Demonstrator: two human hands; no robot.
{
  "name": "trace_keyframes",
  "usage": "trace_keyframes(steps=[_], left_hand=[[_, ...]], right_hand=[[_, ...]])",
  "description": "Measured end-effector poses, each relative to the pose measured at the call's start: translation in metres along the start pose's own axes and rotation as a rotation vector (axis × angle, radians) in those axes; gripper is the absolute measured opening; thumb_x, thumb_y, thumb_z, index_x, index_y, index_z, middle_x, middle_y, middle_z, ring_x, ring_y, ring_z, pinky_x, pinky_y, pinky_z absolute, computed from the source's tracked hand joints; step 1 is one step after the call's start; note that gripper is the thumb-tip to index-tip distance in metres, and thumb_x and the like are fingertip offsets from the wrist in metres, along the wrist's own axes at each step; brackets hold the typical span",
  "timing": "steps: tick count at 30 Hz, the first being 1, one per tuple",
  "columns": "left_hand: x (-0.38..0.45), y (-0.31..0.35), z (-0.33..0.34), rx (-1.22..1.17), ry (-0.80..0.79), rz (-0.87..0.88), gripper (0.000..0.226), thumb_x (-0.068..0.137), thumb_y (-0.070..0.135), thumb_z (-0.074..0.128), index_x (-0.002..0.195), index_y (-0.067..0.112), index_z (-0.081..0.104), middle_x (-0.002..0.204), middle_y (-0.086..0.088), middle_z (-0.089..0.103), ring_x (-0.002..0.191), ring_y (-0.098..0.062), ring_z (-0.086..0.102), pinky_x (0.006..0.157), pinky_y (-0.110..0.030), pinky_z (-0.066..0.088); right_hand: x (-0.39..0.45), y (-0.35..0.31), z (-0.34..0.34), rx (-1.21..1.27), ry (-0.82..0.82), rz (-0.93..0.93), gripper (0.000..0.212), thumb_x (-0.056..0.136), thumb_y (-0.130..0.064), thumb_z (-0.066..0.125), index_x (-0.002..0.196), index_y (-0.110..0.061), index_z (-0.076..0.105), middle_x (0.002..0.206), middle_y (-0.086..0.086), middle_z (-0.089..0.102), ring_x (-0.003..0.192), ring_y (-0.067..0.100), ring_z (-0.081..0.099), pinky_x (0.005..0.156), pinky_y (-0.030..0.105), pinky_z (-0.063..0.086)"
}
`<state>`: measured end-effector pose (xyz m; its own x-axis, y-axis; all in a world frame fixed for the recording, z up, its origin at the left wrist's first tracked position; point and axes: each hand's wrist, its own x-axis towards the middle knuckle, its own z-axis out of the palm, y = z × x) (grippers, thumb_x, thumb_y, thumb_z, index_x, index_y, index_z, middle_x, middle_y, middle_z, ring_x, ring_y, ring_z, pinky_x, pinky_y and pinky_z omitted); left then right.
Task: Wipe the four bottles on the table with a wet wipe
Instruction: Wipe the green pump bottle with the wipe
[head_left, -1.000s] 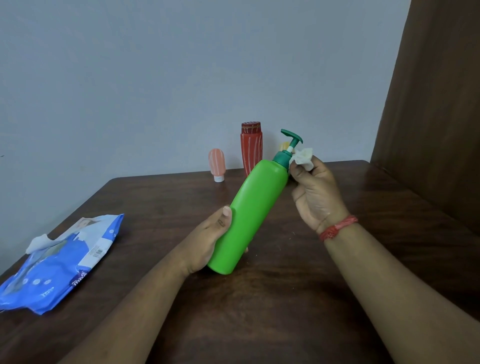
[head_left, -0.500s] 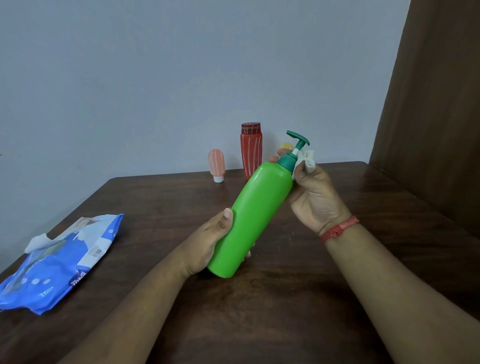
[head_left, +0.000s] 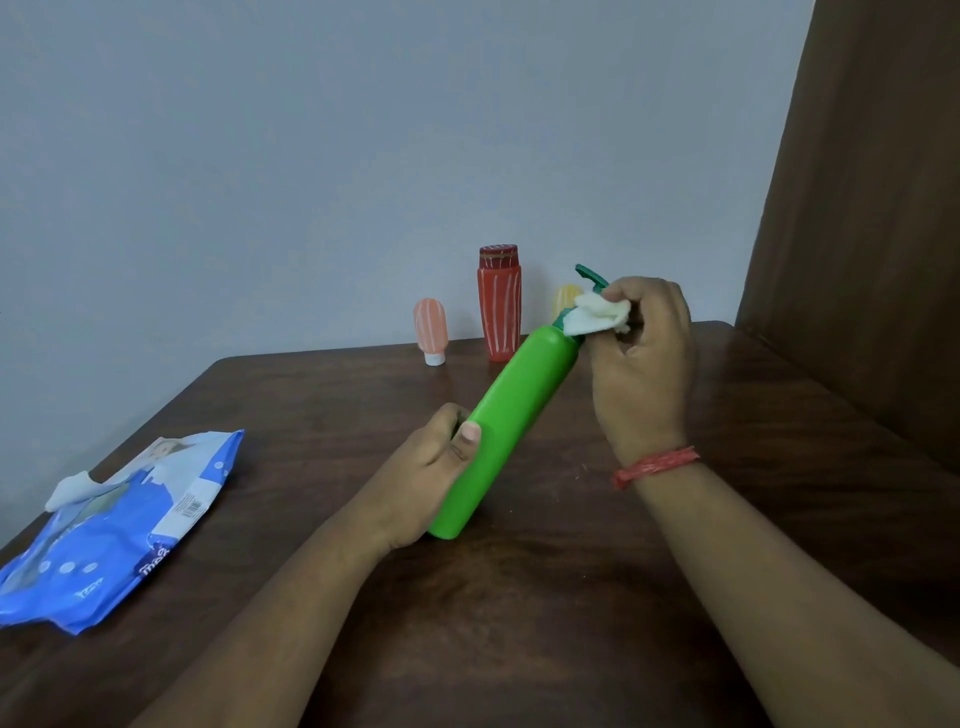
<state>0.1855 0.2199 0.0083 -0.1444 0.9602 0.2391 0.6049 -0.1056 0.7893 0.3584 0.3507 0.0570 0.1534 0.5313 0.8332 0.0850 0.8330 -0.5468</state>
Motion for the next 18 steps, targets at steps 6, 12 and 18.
trace_keyframes(steps=[6, 12, 18], left_hand=[[0.003, -0.003, 0.0, 0.155, 0.057, 0.037, 0.05, 0.088, 0.077, 0.024, 0.095, 0.032, 0.044, 0.083, 0.008, 0.053, 0.072, 0.0, 0.051, 0.062, -0.027, 0.037], [0.004, -0.008, -0.004, 0.141, 0.092, 0.053, 0.067, 0.082, 0.081, 0.023, 0.107, 0.025, 0.05, 0.093, 0.007, 0.059, 0.082, -0.006, 0.056, 0.066, -0.028, 0.041], [0.005, -0.011, 0.0, -0.014, 0.13, 0.021, 0.066, 0.08, 0.086, 0.026, 0.097, 0.027, 0.049, 0.081, 0.008, 0.054, 0.071, -0.005, 0.05, 0.068, -0.034, 0.042]], right_hand=[[-0.006, -0.001, 0.004, -0.334, -0.267, -0.192, 0.032, 0.085, 0.006, 0.056, 0.108, -0.009, 0.073, 0.11, 0.01, 0.051, 0.103, 0.026, 0.048, 0.087, 0.019, 0.034], [-0.01, -0.006, 0.002, -0.243, -0.261, -0.212, 0.025, 0.086, 0.003, 0.054, 0.1, -0.007, 0.072, 0.106, 0.007, 0.048, 0.102, 0.025, 0.049, 0.088, 0.03, 0.043], [-0.022, -0.001, 0.008, -0.034, -0.159, -0.086, 0.015, 0.089, 0.005, 0.061, 0.096, -0.004, 0.072, 0.105, 0.0, 0.045, 0.099, 0.009, 0.052, 0.092, 0.022, 0.046]])
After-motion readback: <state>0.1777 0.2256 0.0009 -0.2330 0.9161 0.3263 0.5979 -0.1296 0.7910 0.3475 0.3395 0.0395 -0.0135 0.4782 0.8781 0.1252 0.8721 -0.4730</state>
